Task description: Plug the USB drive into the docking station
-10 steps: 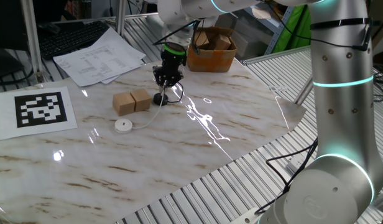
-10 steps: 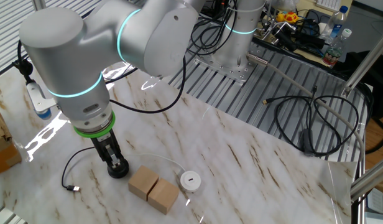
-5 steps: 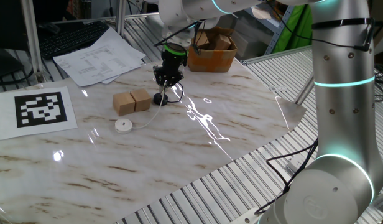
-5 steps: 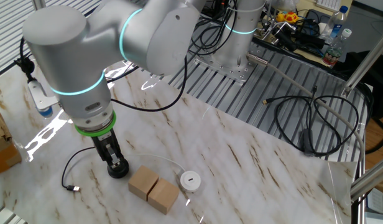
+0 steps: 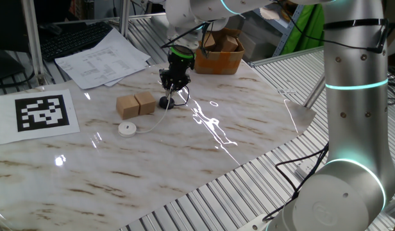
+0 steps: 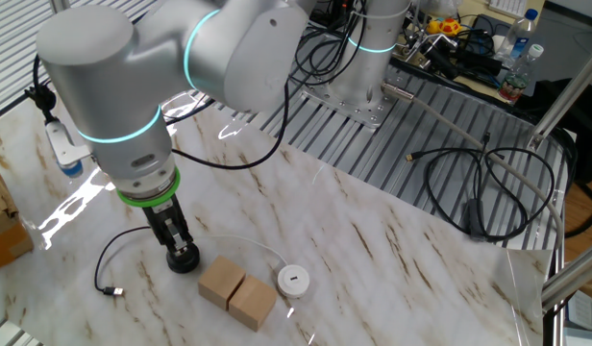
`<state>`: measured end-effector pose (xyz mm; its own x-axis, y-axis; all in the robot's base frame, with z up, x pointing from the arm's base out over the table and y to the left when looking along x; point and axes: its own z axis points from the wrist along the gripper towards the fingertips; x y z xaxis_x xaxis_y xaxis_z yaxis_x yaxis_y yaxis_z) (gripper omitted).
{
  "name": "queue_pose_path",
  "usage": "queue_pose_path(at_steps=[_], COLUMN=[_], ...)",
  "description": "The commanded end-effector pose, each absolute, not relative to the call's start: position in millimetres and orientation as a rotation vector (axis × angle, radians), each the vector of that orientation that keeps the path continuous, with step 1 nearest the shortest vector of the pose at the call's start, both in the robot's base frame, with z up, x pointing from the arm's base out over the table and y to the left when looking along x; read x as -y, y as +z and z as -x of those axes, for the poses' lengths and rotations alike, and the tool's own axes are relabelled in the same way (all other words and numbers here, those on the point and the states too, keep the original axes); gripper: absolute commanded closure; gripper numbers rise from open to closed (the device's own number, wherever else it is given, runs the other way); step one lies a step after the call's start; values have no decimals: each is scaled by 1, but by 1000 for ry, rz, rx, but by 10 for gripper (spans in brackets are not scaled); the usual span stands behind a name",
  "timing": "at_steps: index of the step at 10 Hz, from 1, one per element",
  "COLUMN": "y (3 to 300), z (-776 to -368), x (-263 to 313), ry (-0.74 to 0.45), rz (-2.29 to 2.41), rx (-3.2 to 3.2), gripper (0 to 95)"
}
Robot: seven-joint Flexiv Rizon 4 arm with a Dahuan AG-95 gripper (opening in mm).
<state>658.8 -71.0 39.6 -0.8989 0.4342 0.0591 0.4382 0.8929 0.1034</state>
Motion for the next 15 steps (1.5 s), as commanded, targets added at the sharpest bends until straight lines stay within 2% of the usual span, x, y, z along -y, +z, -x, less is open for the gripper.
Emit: queue_pose_path(at_steps=[1,15], y=[19,7], z=[-658,-655], x=[69,72], ry=[-180,-196], rz=[697,792], rx=[3032,3022], gripper=[950,950])
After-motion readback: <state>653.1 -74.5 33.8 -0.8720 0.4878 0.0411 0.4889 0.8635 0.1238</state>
